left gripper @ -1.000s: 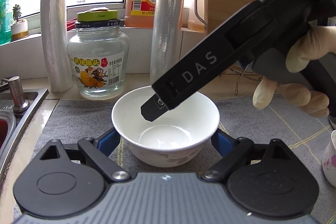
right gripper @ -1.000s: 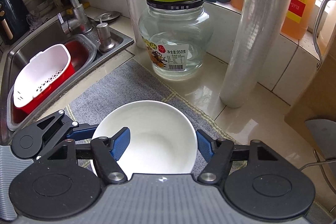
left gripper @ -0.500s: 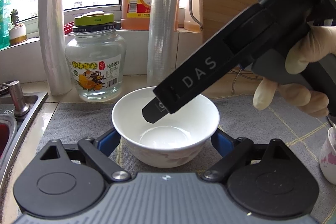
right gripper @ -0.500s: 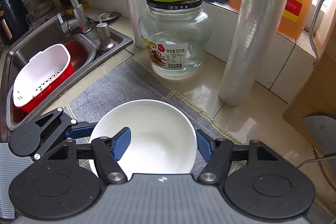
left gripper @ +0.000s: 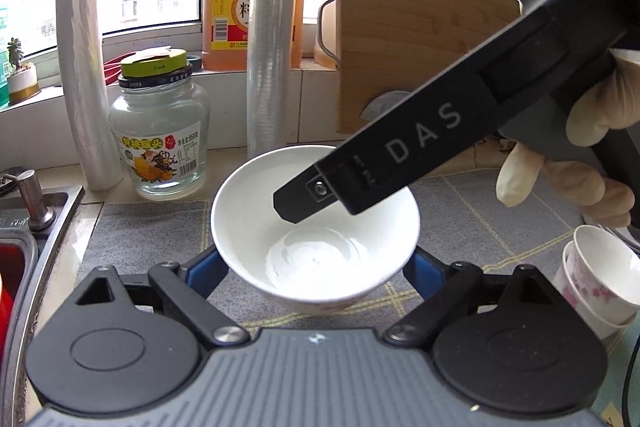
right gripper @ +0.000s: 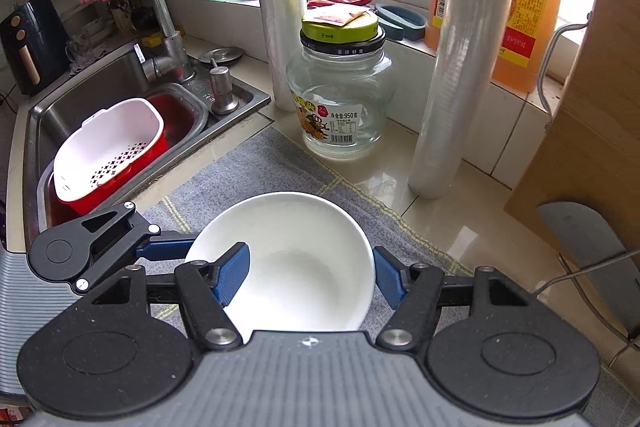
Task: Organize plates and bowls
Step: 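Lift the floral bowl with the right gripper and carry it toward the nested bowls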
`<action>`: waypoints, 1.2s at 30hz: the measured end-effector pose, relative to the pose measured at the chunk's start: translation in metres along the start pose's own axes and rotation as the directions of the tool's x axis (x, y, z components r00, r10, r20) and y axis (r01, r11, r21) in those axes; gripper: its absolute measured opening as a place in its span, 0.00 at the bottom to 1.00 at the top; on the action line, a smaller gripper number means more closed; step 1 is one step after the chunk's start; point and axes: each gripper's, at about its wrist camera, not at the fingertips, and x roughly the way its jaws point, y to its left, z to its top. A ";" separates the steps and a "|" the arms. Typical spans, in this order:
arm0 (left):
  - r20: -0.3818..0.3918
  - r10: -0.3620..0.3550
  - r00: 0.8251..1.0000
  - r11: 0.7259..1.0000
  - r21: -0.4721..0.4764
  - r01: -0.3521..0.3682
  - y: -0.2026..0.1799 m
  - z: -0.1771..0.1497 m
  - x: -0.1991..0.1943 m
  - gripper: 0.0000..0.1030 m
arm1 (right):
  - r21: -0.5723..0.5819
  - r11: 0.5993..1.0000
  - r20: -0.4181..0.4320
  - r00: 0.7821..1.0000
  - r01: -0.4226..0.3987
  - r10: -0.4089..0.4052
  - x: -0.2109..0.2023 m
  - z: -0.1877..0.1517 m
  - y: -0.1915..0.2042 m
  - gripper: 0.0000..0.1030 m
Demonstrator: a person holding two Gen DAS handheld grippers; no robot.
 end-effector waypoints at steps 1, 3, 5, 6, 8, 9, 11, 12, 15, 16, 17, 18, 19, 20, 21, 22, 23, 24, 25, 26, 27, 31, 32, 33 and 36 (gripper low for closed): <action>-0.002 -0.005 1.000 1.000 0.006 0.005 -0.003 0.001 -0.002 0.90 | 0.001 1.000 0.005 1.000 0.002 -0.002 -0.005 -0.002 0.001 0.70; -0.005 -0.017 1.000 1.000 0.019 0.017 -0.008 0.002 -0.007 0.90 | 0.008 1.000 0.018 1.000 0.007 -0.007 -0.015 -0.007 0.002 0.70; -0.006 -0.032 0.999 0.999 0.030 0.032 -0.013 0.004 -0.012 0.90 | 0.016 1.000 0.030 0.999 0.013 -0.013 -0.026 -0.012 0.002 0.70; -0.004 -0.038 0.999 0.999 0.037 0.038 -0.017 0.005 -0.015 0.90 | 0.018 1.000 0.038 0.999 0.016 -0.017 -0.032 -0.015 0.003 0.70; -0.001 -0.050 0.999 0.998 0.049 0.050 -0.024 0.006 -0.020 0.90 | 0.029 0.999 0.051 0.998 0.022 -0.024 -0.042 -0.021 0.003 0.70; -0.002 -0.056 0.998 0.997 0.054 0.056 -0.027 0.006 -0.022 0.90 | 0.033 0.999 0.056 0.998 0.025 -0.027 -0.047 -0.024 0.002 0.70; -0.005 -0.072 0.997 0.995 0.064 0.072 -0.035 0.009 -0.026 0.90 | 0.045 0.998 0.065 0.997 0.033 -0.036 -0.056 -0.030 0.000 0.70; -0.006 -0.079 0.997 0.994 0.072 0.079 -0.038 0.010 -0.027 0.90 | 0.050 0.998 0.071 0.997 0.040 -0.044 -0.061 -0.034 -0.001 0.70; -0.009 -0.100 0.995 0.990 0.096 0.100 -0.051 0.012 -0.032 0.90 | 0.068 0.996 0.085 0.995 0.055 -0.061 -0.075 -0.045 -0.005 0.70; -0.011 -0.108 0.994 0.989 0.104 0.109 -0.056 0.013 -0.032 0.90 | 0.075 0.995 0.088 0.994 0.060 -0.067 -0.079 -0.049 -0.006 0.70; -0.013 -0.115 0.993 0.987 0.111 0.116 -0.061 0.013 -0.033 0.90 | 0.082 0.994 0.092 0.993 0.067 -0.075 -0.084 -0.053 -0.007 0.70; -0.015 -0.122 0.992 0.985 0.118 0.123 -0.066 0.014 -0.034 0.90 | 0.086 0.994 0.095 0.992 0.074 -0.082 -0.088 -0.057 -0.009 0.70; -0.015 -0.132 0.991 0.983 0.125 0.133 -0.070 0.014 -0.036 0.90 | 0.089 0.993 0.097 0.991 0.082 -0.091 -0.093 -0.061 -0.010 0.70; -0.015 -0.141 0.990 0.981 0.130 0.142 -0.075 0.015 -0.037 0.90 | 0.092 0.992 0.098 0.990 0.090 -0.099 -0.097 -0.065 -0.011 0.70; -0.015 -0.152 0.988 0.979 0.133 0.153 -0.080 0.015 -0.039 0.90 | 0.098 0.990 0.099 0.989 0.098 -0.108 -0.102 -0.069 -0.013 0.70; -0.017 -0.163 0.986 0.977 0.137 0.164 -0.085 0.015 -0.040 0.90 | 0.105 0.989 0.099 0.988 0.107 -0.117 -0.106 -0.074 -0.014 0.70; -0.019 -0.172 0.985 0.975 0.142 0.173 -0.089 0.015 -0.041 0.90 | 0.113 0.987 0.098 0.987 0.115 -0.126 -0.110 -0.078 -0.016 0.70; -0.019 -0.181 0.983 0.972 0.149 0.182 -0.094 0.015 -0.042 0.90 | 0.122 0.985 0.099 0.986 0.125 -0.137 -0.115 -0.083 -0.017 0.70; -0.019 -0.192 0.981 0.969 0.158 0.192 -0.100 0.016 -0.043 0.90 | 0.129 0.983 0.099 0.984 0.133 -0.146 -0.119 -0.087 -0.019 0.70; -0.018 -0.201 0.979 0.966 0.163 0.201 -0.105 0.015 -0.045 0.90 | 0.136 0.980 0.098 0.983 0.143 -0.157 -0.123 -0.091 -0.020 0.70; -0.017 -0.210 0.977 0.963 0.167 0.210 -0.110 0.015 -0.046 0.90 | 0.143 0.978 0.099 0.981 0.153 -0.168 -0.127 -0.096 -0.021 0.70; -0.019 -0.256 0.966 0.949 0.187 0.255 -0.128 0.017 -0.047 0.90 | 0.158 0.966 0.097 0.970 0.205 -0.222 -0.143 -0.112 -0.023 0.70; -0.019 -0.266 0.964 0.945 0.193 0.265 -0.132 0.017 -0.048 0.90 | 0.159 0.962 0.094 0.967 0.220 -0.237 -0.147 -0.117 -0.023 0.70; -0.019 -0.277 0.961 0.941 0.199 0.275 -0.137 0.018 -0.048 0.90 | 0.163 0.959 0.091 0.964 0.233 -0.249 -0.150 -0.120 -0.024 0.70; -0.022 -0.307 0.951 0.928 0.216 0.304 -0.149 0.018 -0.048 0.90 | 0.194 0.947 0.081 0.958 0.254 -0.274 -0.158 -0.131 -0.029 0.70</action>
